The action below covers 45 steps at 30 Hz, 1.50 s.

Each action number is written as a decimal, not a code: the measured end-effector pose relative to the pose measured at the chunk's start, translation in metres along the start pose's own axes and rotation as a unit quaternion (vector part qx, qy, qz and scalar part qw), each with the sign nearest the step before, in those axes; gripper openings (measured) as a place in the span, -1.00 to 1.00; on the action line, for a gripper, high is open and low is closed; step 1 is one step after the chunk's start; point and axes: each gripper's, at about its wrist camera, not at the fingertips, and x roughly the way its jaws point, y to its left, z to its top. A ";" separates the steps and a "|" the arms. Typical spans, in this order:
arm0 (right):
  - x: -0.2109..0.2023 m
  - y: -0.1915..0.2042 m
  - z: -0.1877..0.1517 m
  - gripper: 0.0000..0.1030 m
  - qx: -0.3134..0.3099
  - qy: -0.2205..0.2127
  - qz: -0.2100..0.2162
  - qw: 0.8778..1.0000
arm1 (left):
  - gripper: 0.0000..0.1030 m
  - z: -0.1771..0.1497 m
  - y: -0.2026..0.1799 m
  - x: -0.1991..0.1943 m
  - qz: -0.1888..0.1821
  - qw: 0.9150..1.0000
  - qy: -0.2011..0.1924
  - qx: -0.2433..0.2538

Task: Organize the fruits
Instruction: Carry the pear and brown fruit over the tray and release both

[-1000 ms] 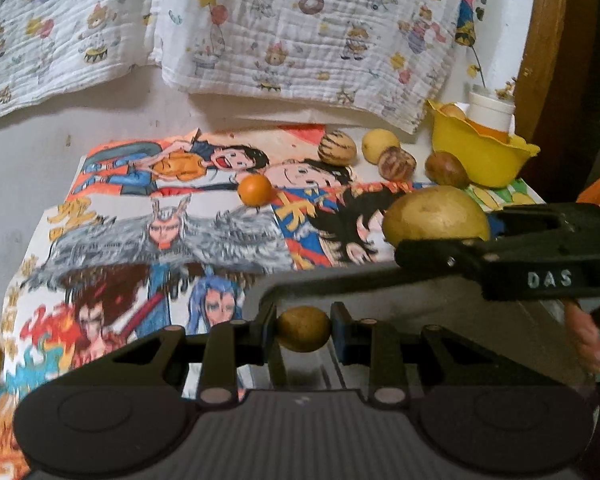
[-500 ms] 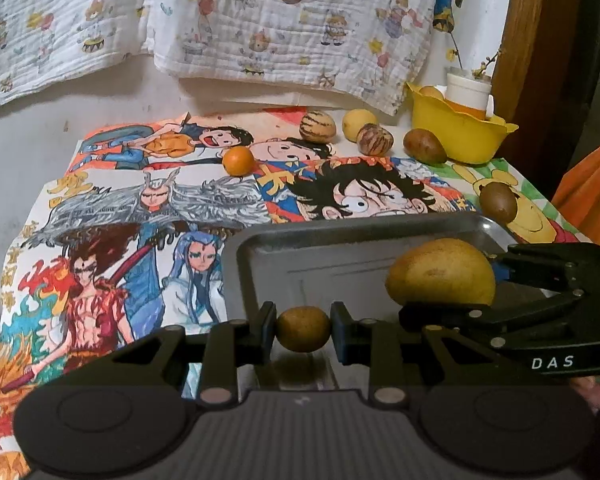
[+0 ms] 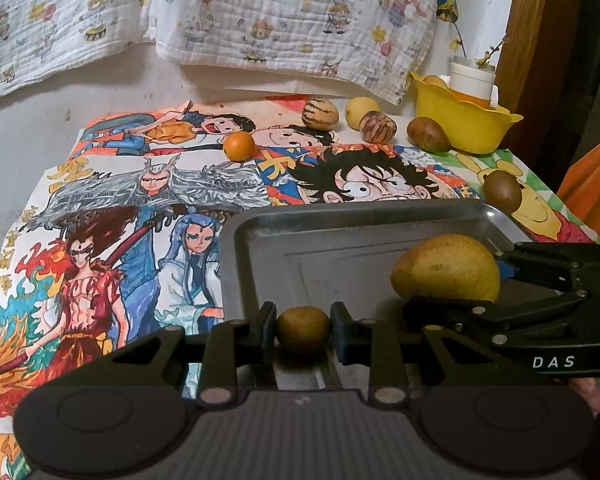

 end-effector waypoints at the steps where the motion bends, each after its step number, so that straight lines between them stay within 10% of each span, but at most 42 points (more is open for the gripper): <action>1: 0.000 0.000 0.000 0.14 -0.002 0.000 -0.001 1.000 | -0.38 0.000 0.000 0.000 0.000 1.000 0.001 -0.001; 20: -0.003 0.003 -0.002 0.16 -0.003 -0.005 0.001 1.000 | -0.35 -0.003 0.000 -0.003 -0.005 1.000 0.002 -0.012; 40: -0.064 0.021 -0.012 0.78 -0.012 -0.055 0.008 0.998 | 0.98 -0.018 -0.005 -0.064 0.003 0.998 -0.065 -0.001; 45: -0.079 0.030 -0.022 0.94 -0.021 -0.056 0.008 0.998 | 0.99 -0.031 -0.008 -0.078 -0.004 0.997 -0.075 0.025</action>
